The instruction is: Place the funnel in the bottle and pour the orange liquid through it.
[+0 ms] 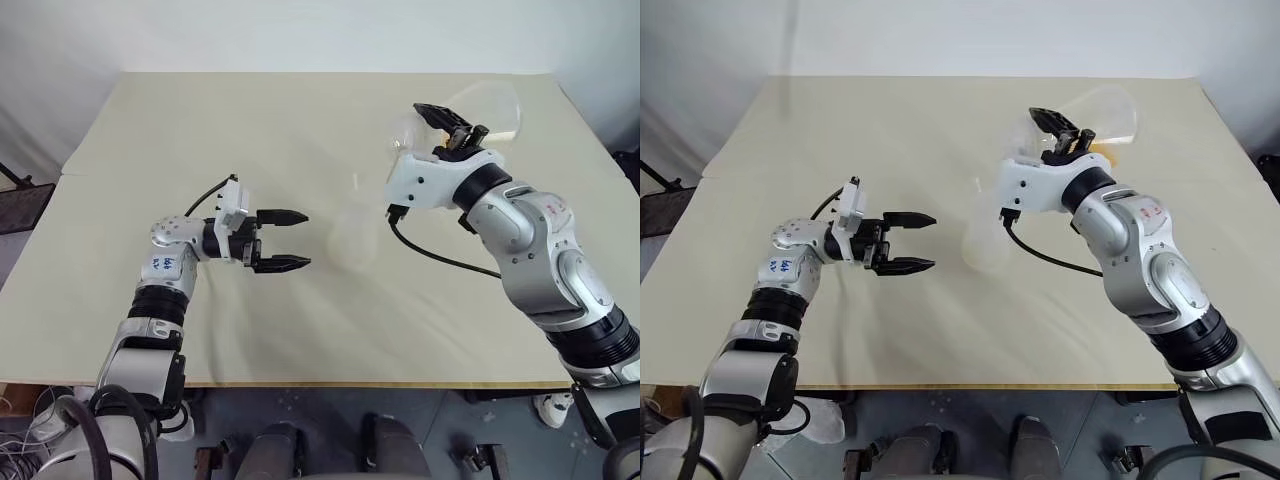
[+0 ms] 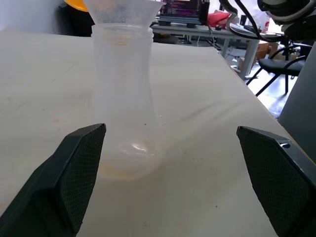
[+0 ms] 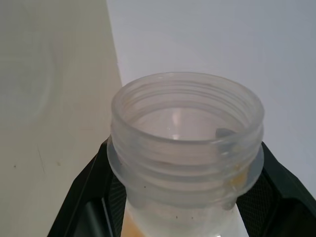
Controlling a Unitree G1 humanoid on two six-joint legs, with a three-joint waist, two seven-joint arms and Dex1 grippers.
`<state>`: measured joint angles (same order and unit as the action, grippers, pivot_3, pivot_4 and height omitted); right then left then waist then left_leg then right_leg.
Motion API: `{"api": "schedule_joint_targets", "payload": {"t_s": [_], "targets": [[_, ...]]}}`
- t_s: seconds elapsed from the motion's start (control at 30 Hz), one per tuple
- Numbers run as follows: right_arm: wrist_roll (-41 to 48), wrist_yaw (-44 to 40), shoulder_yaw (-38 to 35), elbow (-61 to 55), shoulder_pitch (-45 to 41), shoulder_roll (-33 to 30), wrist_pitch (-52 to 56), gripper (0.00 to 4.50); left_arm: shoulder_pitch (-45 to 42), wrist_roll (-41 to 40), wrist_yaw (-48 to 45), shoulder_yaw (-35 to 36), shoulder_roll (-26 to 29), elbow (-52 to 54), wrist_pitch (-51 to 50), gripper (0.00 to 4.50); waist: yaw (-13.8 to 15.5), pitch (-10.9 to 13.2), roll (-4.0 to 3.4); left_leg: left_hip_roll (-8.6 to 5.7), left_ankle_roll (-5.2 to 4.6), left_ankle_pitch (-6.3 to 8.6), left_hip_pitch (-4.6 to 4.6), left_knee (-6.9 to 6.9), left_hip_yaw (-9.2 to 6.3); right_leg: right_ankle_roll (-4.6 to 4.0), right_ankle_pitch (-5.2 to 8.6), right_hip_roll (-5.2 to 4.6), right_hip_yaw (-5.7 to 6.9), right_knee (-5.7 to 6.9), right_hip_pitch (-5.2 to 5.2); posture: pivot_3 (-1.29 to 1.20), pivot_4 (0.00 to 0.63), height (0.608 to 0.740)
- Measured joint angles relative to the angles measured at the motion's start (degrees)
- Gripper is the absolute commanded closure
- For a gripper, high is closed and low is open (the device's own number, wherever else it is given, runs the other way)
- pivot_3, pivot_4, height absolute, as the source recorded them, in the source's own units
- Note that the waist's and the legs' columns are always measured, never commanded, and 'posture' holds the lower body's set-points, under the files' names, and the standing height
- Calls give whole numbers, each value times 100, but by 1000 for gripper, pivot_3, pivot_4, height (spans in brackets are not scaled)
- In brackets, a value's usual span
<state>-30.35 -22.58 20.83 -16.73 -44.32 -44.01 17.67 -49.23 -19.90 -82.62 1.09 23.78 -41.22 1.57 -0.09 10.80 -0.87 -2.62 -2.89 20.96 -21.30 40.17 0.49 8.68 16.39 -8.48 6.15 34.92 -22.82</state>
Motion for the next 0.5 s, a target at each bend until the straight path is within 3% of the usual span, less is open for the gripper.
{"api": "schedule_joint_targets", "payload": {"t_s": [0.5], "targets": [[-1047, -54, 115, 757, -186, 208, -1318, 2042, -165, 30, 9, 11, -30, -256, 167, 0, -13, 1, 1, 0, 0, 0, 0, -1, -3, 0, 0, 0, 1, 0, 0, 0, 150, 740]]}}
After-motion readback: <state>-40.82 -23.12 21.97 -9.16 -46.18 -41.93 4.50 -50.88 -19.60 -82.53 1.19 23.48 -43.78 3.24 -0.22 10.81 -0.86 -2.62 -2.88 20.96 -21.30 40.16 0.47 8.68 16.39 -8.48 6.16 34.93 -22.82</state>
